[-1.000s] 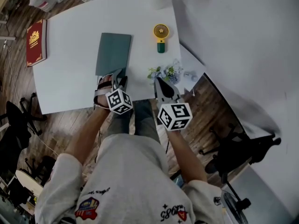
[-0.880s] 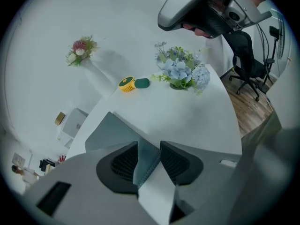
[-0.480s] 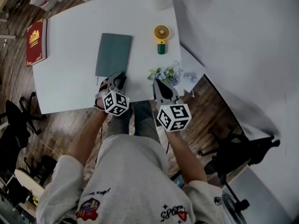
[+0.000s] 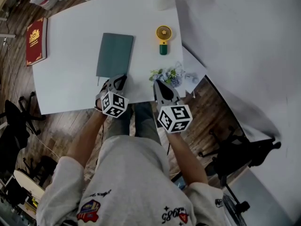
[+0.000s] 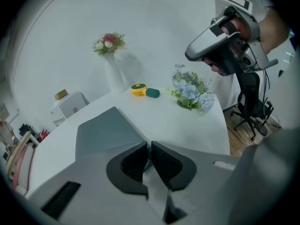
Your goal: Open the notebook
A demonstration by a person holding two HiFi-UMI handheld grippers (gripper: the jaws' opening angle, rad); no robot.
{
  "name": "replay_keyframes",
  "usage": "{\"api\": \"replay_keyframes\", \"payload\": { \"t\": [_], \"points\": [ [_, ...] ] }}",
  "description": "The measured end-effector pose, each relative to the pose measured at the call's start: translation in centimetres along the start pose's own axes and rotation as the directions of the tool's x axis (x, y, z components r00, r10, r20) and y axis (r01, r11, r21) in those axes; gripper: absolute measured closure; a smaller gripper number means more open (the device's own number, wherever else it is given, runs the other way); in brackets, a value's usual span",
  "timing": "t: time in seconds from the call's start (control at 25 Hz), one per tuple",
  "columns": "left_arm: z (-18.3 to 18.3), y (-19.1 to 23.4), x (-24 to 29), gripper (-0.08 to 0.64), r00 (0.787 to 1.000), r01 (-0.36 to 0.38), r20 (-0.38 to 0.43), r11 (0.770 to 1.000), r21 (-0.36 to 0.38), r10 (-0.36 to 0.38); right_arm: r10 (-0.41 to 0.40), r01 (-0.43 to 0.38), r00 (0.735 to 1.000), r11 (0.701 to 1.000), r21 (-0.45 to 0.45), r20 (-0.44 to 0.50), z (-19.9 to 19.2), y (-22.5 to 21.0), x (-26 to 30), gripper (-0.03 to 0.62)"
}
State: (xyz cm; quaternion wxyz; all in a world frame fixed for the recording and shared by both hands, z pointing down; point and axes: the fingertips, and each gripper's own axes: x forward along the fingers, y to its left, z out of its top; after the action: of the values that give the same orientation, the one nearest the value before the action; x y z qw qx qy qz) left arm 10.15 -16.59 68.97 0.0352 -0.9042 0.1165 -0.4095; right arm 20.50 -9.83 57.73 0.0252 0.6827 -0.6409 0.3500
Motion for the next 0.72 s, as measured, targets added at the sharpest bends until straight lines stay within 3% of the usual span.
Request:
{"api": "replay_keyframes", "payload": {
  "t": [0.28, 0.72],
  "points": [
    [0.8, 0.5, -1.0, 0.543, 0.998, 0.022, 0.065, 0.999, -0.039, -0.020, 0.003, -0.003, 1.000, 1.000, 0.004, -0.001, 0.1, 0.0, 0.3, 0.600],
    [1.3, 0.9, -1.8, 0.543, 0.995, -0.003, 0.097, 0.999, -0.032, 0.006, 0.002, -0.002, 1.000, 1.000, 0.004, -0.001, 0.2, 0.1, 0.5, 0.600]
  ]
}}
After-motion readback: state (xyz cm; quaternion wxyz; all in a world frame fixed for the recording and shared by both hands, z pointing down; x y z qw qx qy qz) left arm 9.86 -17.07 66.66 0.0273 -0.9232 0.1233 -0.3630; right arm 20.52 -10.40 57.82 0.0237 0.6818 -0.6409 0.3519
